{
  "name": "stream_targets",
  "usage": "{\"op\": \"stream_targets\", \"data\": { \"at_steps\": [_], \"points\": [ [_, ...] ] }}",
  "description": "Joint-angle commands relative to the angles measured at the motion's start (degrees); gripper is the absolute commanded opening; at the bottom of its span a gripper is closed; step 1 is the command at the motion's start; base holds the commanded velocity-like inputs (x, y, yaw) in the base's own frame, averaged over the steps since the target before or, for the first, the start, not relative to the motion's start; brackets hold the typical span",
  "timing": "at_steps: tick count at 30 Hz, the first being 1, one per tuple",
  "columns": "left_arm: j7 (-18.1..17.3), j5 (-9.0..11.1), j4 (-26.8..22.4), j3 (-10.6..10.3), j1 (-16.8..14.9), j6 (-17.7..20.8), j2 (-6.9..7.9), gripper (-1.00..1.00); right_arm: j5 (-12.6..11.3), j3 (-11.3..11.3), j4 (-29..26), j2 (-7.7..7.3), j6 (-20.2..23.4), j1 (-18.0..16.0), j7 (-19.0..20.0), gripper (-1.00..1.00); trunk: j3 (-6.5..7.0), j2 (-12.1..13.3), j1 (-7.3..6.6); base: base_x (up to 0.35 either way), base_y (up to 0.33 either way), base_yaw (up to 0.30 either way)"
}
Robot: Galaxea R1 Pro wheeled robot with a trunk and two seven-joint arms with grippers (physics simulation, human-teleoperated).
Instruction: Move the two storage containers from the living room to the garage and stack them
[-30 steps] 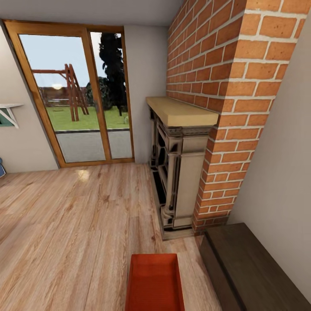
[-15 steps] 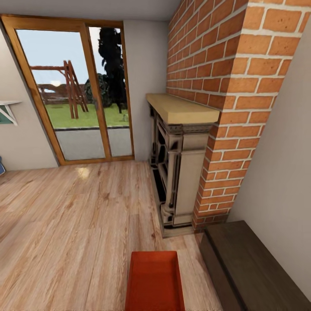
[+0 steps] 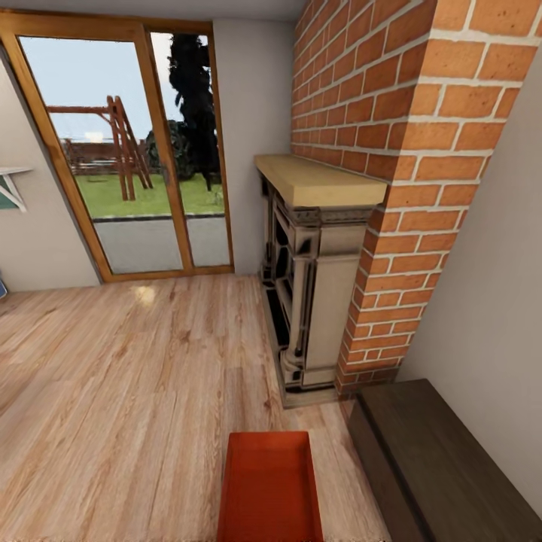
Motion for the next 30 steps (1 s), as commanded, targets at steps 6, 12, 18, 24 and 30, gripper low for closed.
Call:
{"op": "stream_targets", "data": {
  "at_steps": [6, 12, 18, 24, 30],
  "points": [
    [0.01, 0.15, -0.02, 0.14, -0.03, -0.2, 0.0, 1.0, 0.18, -0.18, -0.02, -0.05, -0.19, -0.04, -0.12, 1.0, -1.72, -2.49, 1.33, 0.0, 0.0, 0.0],
    [0.01, 3.05, -0.03, 0.15, -0.04, -0.26, 0.12, 1.0, 0.18, -0.2, -0.03, -0.11, -0.19, -0.04, -0.12, 1.0, -3.35, -4.9, 2.65, 0.0, 0.0, 0.0],
    [0.01, 4.51, -0.03, 0.14, -0.03, -0.28, 0.26, 1.0, 0.18, -0.2, -0.06, -0.18, -0.21, -0.04, -0.12, 1.0, -4.98, -7.31, 3.97, 0.0, 0.0, 0.0],
    [0.01, 4.62, -0.03, 0.14, -0.03, -0.29, 0.35, 1.0, 0.18, -0.2, -0.04, -0.22, -0.19, -0.04, -0.12, 1.0, -6.62, -9.71, 5.29, 0.0, 0.0, 0.0],
    [0.01, 4.63, -0.03, 0.14, -0.05, -0.29, 0.34, 1.0, 0.18, -0.2, -0.06, -0.25, -0.19, -0.04, -0.12, 1.0, -8.25, -12.12, 6.61, 0.0, 0.0, 0.0]
  ]
}}
